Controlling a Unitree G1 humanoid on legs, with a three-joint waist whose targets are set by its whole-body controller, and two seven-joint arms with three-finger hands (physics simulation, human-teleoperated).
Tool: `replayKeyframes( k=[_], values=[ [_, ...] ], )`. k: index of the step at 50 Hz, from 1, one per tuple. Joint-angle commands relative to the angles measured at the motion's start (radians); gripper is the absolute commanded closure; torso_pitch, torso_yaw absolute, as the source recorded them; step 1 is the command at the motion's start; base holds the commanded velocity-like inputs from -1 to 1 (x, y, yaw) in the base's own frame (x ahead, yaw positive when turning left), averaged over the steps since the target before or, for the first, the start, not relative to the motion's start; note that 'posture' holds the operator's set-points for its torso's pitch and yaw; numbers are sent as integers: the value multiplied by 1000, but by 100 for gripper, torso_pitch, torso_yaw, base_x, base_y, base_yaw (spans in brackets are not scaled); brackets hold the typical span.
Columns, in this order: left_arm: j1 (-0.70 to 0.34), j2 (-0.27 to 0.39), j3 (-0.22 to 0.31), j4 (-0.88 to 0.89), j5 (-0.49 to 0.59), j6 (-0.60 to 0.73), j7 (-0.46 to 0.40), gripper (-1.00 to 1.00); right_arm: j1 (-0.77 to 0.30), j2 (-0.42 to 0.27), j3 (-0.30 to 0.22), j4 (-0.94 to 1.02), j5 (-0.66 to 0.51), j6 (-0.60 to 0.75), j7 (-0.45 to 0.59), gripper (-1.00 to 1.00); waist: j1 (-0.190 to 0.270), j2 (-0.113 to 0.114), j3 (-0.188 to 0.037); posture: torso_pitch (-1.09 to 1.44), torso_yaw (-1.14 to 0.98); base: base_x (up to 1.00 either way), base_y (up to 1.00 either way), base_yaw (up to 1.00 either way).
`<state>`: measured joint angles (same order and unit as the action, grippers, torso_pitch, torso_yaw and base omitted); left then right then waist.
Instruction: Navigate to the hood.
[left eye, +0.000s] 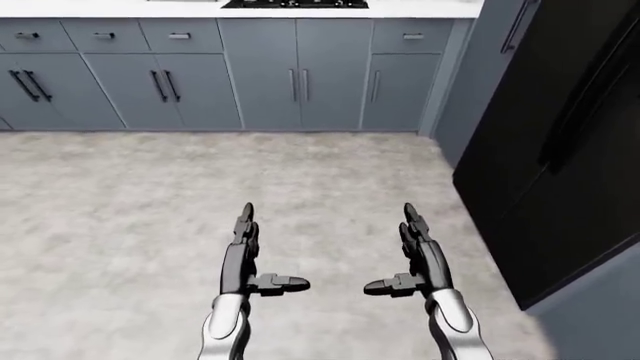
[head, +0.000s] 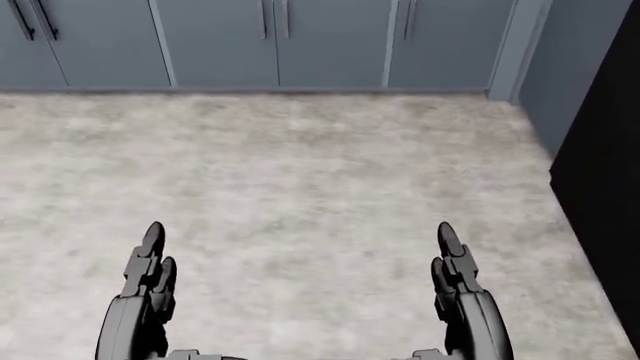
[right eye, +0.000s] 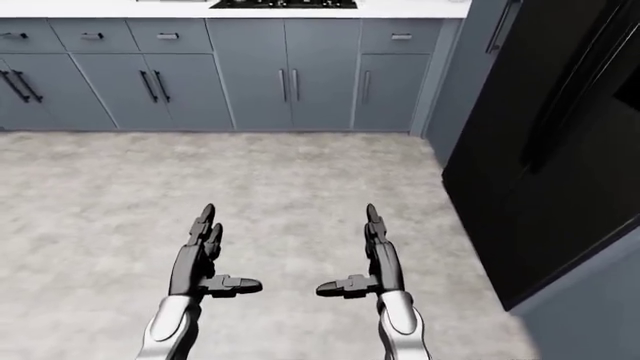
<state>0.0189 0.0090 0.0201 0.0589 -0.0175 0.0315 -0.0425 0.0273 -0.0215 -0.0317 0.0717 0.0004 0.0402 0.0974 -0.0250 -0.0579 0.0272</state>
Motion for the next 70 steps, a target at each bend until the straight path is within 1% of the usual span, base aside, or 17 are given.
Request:
replayKeyframes(
  k=[1, 7, 10, 17, 28, 32, 34, 35, 42, 45, 46, 49, 54, 57, 58, 66, 70],
  values=[
    [-21, 10, 18, -54, -1, -33, 5, -100, -25, 5, 13, -45, 5, -29, 3, -100, 5, -3, -20, 0, 0, 0, 34, 0],
    [-21, 10, 18, -54, -1, -33, 5, -100, -20, 4, 18, -56, 1, -25, 6, -100, 8, 60, -5, 0, 0, 0, 33, 0],
    [-21, 10, 18, -54, -1, -33, 5, -100, -20, 4, 19, -56, 0, -26, 7, -100, 10, 156, -24, 0, 0, 0, 33, 0],
    [-21, 10, 18, -54, -1, -33, 5, -100, -18, 4, 19, -60, 1, -31, 10, -100, 24, 82, -13, 0, 0, 0, 30, 0],
    [-21, 10, 18, -54, -1, -33, 5, -100, -15, 5, 17, -68, 3, -36, 7, -100, 42, 58, -7, 0, 0, 0, 0, 0],
    [-21, 10, 18, -54, -1, -33, 5, -100, -17, 5, 17, -64, 1, -37, 5, -100, 52, -7, -10, 0, 0, 1, 0, 0],
    [-21, 10, 18, -54, -1, -33, 5, -100, -17, 5, 17, -66, 0, -33, 4, -100, 45, 35, 12, 0, 0, 5, 0, 0],
    [-21, 10, 18, -54, -1, -33, 5, -100, -18, 4, 16, -62, 0, -34, 4, -100, 37, 37, -18, 0, 0, 8, 0, 0],
    [-21, 10, 18, -54, -1, -33, 5, -100, -21, 3, 16, -54, -2, -40, 4, -100, 26, 79, -1, 0, 0, 12, 0, 0],
    [-21, 10, 18, -54, -1, -33, 5, -100, -20, 3, 17, -52, -5, -41, 6, -100, 25, 147, -9, 0, 0, 13, 0, 0],
    [-21, 10, 18, -54, -1, -33, 5, -100, -18, 3, 19, -59, -6, -37, 6, -100, 36, 104, 2, 0, 0, 15, 0, 0],
    [-21, 10, 18, -54, -1, -33, 5, -100, -17, 3, 20, -64, -8, -34, 6, -100, 35, 112, 2, 0, 0, 16, 0, 0],
    [-21, 10, 18, -54, -1, -33, 5, -100, -18, 3, 20, -58, -9, -38, 8, -100, 37, 60, 11, 0, 0, 18, 0, 0],
    [-21, 10, 18, -54, -1, -33, 5, -100, -16, 4, 20, -63, -9, -37, 9, -100, 36, -21, -10, 0, 0, 18, 0, 0],
    [-21, 10, 18, -54, -1, -33, 5, -100, -17, 4, 20, -61, -9, -39, 9, -100, 25, 11, -2, 0, 0, 19, 0, 0],
    [-21, 10, 18, -54, -1, -33, 5, -100, -16, 4, 20, -65, -11, -36, 8, -100, 19, 59, 16, 0, 0, 20, 0, 0],
    [-21, 10, 18, -54, -1, -33, 5, -100, -18, 4, 18, -57, -8, -42, 8, -100, 15, 154, -5, 0, 0, 23, 0, 0]
  ],
)
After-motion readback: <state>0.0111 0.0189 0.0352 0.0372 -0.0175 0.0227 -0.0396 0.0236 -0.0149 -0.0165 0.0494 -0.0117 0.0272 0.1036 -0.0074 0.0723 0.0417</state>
